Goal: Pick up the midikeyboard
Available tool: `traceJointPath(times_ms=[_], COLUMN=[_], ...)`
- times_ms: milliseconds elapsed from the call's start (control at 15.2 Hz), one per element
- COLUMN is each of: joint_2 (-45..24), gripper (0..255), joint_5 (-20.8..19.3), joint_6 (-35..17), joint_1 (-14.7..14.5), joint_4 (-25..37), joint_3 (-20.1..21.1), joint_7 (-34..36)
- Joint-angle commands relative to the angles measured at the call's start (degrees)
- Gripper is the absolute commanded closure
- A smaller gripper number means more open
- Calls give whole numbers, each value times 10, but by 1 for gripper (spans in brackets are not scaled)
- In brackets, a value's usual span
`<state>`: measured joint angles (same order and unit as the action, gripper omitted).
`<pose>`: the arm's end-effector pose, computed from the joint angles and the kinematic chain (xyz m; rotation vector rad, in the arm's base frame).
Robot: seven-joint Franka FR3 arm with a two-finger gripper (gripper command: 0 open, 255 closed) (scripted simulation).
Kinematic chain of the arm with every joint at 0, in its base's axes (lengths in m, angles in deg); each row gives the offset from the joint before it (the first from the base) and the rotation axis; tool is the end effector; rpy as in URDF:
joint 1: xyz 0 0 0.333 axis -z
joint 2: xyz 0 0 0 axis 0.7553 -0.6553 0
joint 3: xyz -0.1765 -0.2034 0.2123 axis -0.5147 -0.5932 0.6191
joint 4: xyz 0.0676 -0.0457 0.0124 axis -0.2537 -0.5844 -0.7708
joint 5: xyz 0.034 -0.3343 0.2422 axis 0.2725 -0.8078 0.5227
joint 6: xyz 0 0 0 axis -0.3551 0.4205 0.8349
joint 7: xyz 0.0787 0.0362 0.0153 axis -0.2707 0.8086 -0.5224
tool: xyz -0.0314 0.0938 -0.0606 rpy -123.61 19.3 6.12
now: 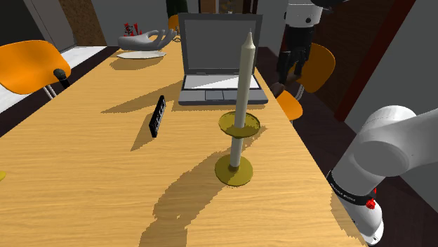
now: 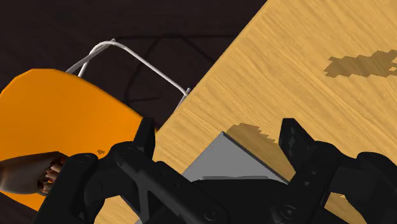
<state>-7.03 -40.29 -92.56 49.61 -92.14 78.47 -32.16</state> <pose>0.3107 -0.0128 0.5543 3.0864 -0.0815 -0.0866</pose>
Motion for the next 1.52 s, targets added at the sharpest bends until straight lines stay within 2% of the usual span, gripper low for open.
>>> traceJointPath(times_ms=[0,528,924,1254,1452], joint_2=[0,-46,-121,-206,-262], gripper=[0,0,0,0,0], joint_5=[0,79,111,109,100], joint_6=[0,-38,-74,-100,-110], joint_1=[0,-18,-17,-2,35], joint_4=[0,22,77,147,199], joint_3=[0,117,203,275,339], joint_7=[0,182,317,433,500])
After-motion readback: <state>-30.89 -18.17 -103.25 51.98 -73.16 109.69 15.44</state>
